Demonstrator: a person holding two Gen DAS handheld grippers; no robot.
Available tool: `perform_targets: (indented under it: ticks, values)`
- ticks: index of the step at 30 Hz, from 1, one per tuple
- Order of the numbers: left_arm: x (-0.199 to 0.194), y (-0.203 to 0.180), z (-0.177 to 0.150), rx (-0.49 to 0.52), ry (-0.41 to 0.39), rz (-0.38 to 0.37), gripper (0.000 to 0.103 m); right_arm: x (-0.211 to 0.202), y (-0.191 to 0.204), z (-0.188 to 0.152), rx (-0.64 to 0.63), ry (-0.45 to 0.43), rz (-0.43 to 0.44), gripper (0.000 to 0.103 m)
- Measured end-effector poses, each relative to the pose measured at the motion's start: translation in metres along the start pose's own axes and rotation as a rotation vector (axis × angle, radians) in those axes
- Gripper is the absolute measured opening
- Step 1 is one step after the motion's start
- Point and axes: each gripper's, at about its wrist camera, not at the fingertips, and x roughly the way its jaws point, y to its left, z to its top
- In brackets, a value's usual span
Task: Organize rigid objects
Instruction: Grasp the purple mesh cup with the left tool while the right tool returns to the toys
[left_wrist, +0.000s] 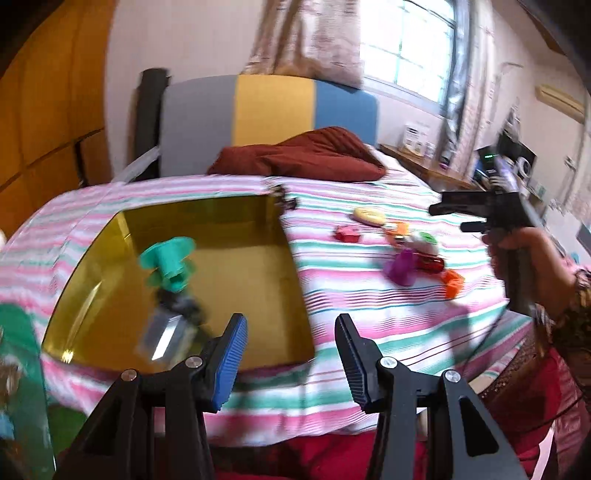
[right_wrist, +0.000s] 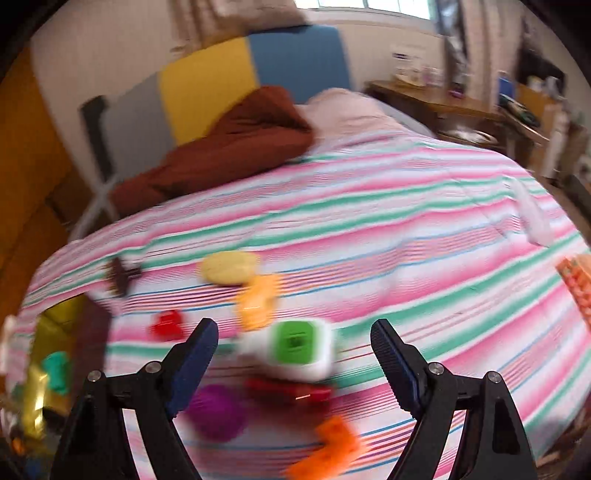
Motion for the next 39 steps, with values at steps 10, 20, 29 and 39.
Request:
perform_targets:
  ticks: [10,20,29,39]
  values:
    - [0.058,-0.085,0.035,0.15,0.087,-0.144,0.067,0.036,-0.064,-0.015,0.334,0.153,0.036,0.085]
    - [0.15,-0.144,0.061,0.24,0.145,-0.147,0.067,0.04,-0.075,-0.017,0.415,0.173,0.087,0.085]
    - [0.204,-0.146,0.058,0.225,0.167,-0.101,0.059,0.046,-0.07,-0.016,0.411,0.178,0.089,0.087]
    - [0.191,-0.121,0.036,0.232,0.084,-0.122,0.032,0.047,-0.065,-0.016,0.385,0.187,0.087,0.088]
